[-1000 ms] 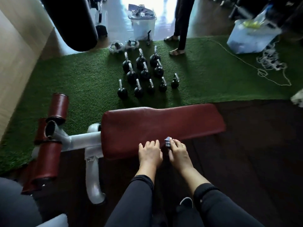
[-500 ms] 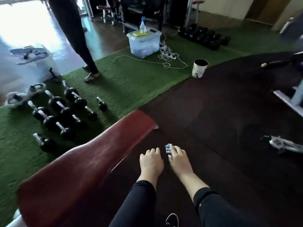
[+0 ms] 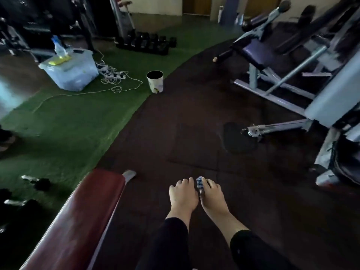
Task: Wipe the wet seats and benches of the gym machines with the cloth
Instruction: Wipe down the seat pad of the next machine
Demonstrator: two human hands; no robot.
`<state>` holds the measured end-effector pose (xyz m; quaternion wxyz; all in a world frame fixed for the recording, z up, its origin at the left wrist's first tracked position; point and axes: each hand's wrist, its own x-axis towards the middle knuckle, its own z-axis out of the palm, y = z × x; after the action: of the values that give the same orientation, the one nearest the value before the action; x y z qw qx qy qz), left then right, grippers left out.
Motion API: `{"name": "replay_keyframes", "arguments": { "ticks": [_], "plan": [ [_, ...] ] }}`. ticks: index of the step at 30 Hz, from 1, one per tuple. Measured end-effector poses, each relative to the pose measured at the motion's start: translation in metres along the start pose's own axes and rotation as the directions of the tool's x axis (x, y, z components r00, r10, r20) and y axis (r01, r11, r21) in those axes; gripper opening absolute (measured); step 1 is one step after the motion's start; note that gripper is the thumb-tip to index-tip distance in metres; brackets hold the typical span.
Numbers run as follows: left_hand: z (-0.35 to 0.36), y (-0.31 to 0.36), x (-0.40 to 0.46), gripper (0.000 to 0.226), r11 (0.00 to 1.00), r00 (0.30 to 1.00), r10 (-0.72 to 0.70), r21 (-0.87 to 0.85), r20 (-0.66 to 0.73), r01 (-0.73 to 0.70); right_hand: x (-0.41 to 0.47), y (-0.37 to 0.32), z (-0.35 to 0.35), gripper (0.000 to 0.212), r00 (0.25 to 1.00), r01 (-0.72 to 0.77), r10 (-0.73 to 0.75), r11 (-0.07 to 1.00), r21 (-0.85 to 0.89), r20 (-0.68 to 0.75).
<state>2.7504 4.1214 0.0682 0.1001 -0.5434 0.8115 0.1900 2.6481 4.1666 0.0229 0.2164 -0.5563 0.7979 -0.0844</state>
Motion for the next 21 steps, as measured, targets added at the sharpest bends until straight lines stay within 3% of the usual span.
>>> {"name": "replay_keyframes", "arguments": {
  "ticks": [11, 21],
  "plan": [
    [-0.083, -0.014, 0.191, 0.047, 0.964, 0.977, 0.213, 0.165, -0.024, -0.207, 0.175, -0.023, -0.047, 0.053, 0.98, -0.142, 0.154, 0.985, 0.098, -0.125],
    [-0.139, 0.013, 0.344, 0.049, 0.928, 0.951, 0.306, 0.213, 0.031, -0.306, 0.317, -0.011, -0.099, 0.054, 0.951, -0.248, 0.266, 0.961, 0.125, -0.157]
  ]
}}
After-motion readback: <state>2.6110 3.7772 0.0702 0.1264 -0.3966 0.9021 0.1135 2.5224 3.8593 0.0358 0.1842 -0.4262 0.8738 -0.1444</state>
